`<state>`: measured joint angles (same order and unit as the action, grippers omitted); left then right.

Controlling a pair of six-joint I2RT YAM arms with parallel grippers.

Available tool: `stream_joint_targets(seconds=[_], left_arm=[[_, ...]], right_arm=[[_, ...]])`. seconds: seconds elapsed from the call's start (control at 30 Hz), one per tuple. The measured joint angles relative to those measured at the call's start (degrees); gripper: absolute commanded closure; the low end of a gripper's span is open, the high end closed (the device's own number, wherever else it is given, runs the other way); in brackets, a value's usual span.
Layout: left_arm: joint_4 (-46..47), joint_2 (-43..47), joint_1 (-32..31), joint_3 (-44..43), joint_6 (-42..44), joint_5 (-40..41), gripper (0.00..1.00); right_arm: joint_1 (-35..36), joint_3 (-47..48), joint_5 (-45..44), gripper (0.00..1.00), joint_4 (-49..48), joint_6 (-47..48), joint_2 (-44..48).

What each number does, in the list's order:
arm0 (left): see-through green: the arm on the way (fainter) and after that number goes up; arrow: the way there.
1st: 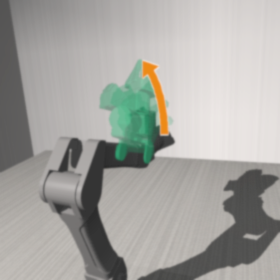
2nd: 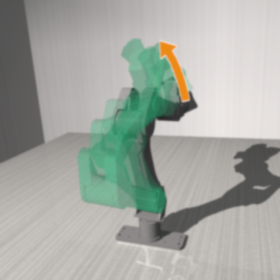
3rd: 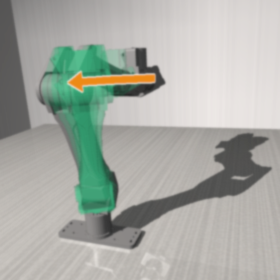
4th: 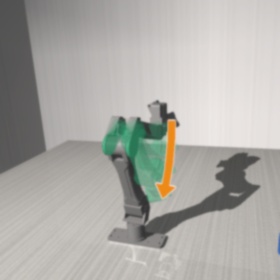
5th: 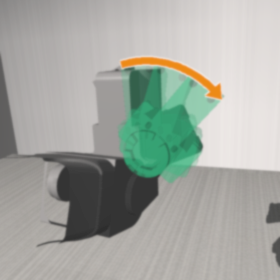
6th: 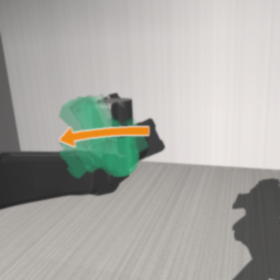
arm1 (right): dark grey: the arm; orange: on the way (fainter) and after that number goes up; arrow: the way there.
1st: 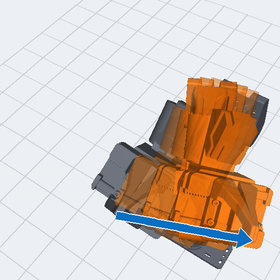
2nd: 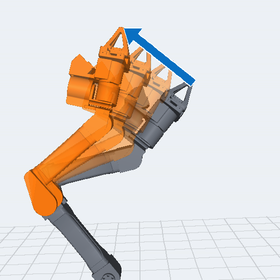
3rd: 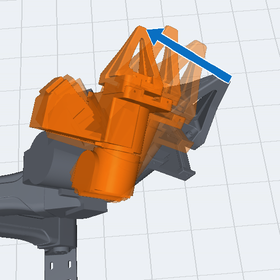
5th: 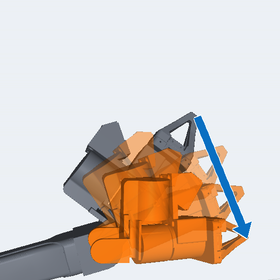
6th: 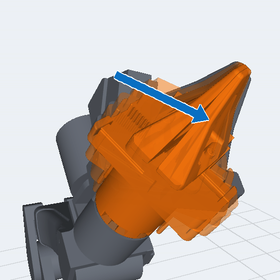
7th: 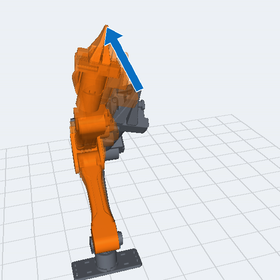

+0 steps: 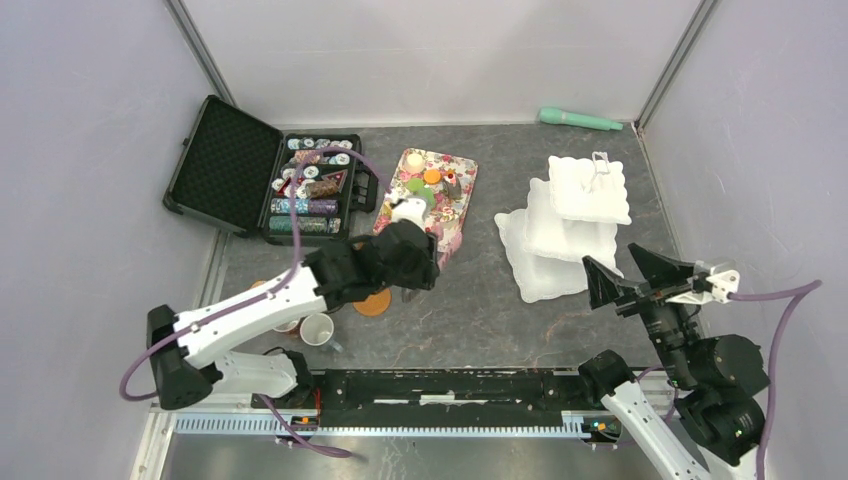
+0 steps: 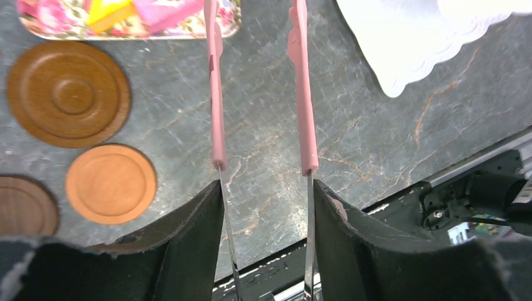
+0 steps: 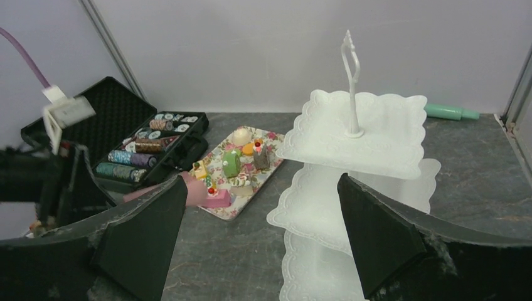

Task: Serve the afternoon tea

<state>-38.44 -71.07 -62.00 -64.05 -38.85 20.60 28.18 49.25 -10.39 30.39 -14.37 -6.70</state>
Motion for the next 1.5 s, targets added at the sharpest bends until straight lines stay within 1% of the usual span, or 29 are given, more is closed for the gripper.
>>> stream_joint_targets(seconds=[0.13,0.27,0.4,0.53,0.67,0.8,1.03,1.23,1.5], left_arm=[[-4.00,2.56,6.62,-4.96,4.07,-2.78,0.41],[-5.40,1.33,13.84,-9.79,8.61,-6.01,0.42],[-5.11,-4.17,19.93,-13.60,12.13,-9.94,0.41],[-3.63,-12.39,23.45,-16.46,13.25,-12.98,0.42],[-2.60,-22.25,23.91,-23.28,13.42,-13.70,0.44],[-0.63,-28.22,23.89,-27.78,13.38,-13.55,0.45],[2.60,-31.95,23.61,-29.03,13.25,-10.80,0.44],[4.52,-35.04,22.32,-29.99,12.46,-8.00,0.43],[6.08,-37.46,21.66,-30.58,10.84,-6.23,0.42]], right_arm=[[0.00,-2.67,0.13,0.02,-0.33,0.13,-0.33],[0.00,-3.93,1.05,0.02,-0.55,1.16,-2.84],[0.00,-3.98,1.92,0.01,-1.51,2.43,-5.84],[0.00,-3.96,2.91,0.01,-2.49,3.37,-7.39],[0.00,-3.93,3.72,0.01,-3.13,4.13,-7.56],[0.00,-3.93,4.07,0.01,-3.34,4.20,-7.82],[0.07,-4.61,2.19,0.01,-5.49,2.91,-7.41],[0.07,-4.94,-1.25,0.02,-7.61,2.14,-6.45],[0.11,-4.94,-4.00,0.02,-7.89,2.14,-6.01]])
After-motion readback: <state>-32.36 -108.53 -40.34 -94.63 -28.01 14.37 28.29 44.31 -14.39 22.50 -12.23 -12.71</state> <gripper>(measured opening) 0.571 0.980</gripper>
